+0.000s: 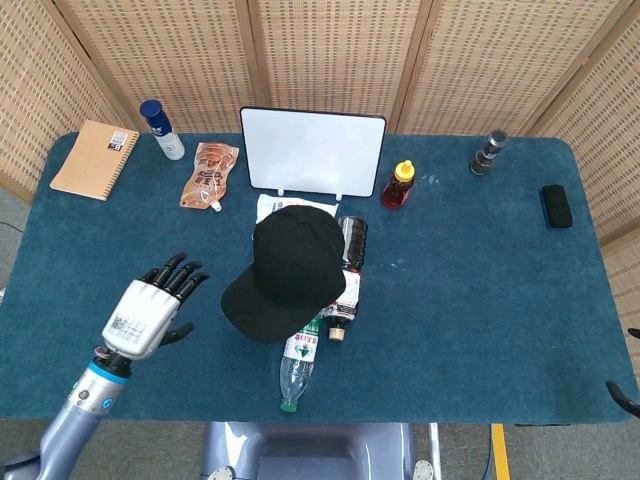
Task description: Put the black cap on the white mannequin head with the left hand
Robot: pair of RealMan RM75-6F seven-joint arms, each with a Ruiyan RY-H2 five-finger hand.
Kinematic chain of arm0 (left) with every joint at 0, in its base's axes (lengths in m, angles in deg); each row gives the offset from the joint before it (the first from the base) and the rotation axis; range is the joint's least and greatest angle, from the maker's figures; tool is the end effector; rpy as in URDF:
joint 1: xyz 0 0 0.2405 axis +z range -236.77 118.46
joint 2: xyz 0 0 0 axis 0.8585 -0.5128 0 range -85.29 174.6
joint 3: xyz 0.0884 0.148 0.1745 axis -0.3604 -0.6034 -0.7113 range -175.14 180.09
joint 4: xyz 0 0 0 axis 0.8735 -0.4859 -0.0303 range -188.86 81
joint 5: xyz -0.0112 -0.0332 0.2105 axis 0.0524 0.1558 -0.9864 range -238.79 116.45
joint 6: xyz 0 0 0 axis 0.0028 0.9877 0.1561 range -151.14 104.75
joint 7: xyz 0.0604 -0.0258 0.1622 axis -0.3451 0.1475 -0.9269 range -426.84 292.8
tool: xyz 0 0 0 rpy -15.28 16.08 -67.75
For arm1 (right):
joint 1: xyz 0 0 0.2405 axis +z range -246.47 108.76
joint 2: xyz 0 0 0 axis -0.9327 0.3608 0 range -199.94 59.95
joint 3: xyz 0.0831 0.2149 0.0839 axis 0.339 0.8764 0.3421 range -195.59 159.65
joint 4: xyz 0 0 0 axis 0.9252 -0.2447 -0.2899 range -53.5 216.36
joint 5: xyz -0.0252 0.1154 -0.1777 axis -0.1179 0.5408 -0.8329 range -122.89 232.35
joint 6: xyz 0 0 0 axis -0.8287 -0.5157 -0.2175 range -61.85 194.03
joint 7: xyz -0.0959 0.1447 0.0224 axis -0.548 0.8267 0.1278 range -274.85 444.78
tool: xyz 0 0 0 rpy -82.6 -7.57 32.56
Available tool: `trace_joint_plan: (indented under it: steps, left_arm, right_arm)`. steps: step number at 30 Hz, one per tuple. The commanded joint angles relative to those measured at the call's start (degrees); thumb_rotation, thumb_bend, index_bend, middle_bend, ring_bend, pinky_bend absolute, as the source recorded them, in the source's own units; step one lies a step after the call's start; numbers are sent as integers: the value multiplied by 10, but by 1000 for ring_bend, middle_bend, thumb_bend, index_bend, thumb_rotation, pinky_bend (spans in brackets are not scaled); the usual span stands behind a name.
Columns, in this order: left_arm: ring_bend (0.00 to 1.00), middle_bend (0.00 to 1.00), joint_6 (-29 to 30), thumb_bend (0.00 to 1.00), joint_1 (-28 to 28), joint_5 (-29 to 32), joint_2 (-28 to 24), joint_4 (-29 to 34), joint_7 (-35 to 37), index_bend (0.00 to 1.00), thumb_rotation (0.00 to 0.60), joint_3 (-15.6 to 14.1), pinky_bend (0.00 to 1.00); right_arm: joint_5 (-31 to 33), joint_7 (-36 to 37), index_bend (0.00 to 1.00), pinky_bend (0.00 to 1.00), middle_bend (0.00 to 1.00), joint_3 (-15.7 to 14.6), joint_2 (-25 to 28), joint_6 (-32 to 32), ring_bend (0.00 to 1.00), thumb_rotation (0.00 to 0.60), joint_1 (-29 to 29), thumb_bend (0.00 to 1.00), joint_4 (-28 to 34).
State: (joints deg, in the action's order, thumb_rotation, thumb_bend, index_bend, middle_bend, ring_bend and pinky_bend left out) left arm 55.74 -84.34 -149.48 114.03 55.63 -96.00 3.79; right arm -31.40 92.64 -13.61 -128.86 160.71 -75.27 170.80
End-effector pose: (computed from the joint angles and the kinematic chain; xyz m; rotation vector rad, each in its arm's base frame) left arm -0.1399 0.2614 0.0838 -1.7742 -0.5801 -1.0489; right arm -0.3368 -0.1520 0.2158 1.1895 -0.8455 0.8748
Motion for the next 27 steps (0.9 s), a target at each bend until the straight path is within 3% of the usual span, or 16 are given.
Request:
trace_joint_plan:
  steps: [1, 14, 27]
  left_arm:
    - [129, 224, 28, 102, 31, 20, -25, 5, 34, 229, 600, -6, 438]
    - [151, 229, 126, 120, 142, 66, -61, -48, 144, 413, 600, -15, 444]
    - [160, 249, 154, 119, 212, 81, -90, -68, 193, 439, 600, -28, 445]
  right_arm:
    - [0, -1, 244, 317, 294, -2, 1, -7, 290, 600, 3, 199, 3]
    - [-32, -15, 273, 316, 326, -15, -7, -28, 302, 600, 22, 199, 11]
    - [-105, -53, 332, 328, 382, -36, -16, -28, 330, 600, 43, 198, 55]
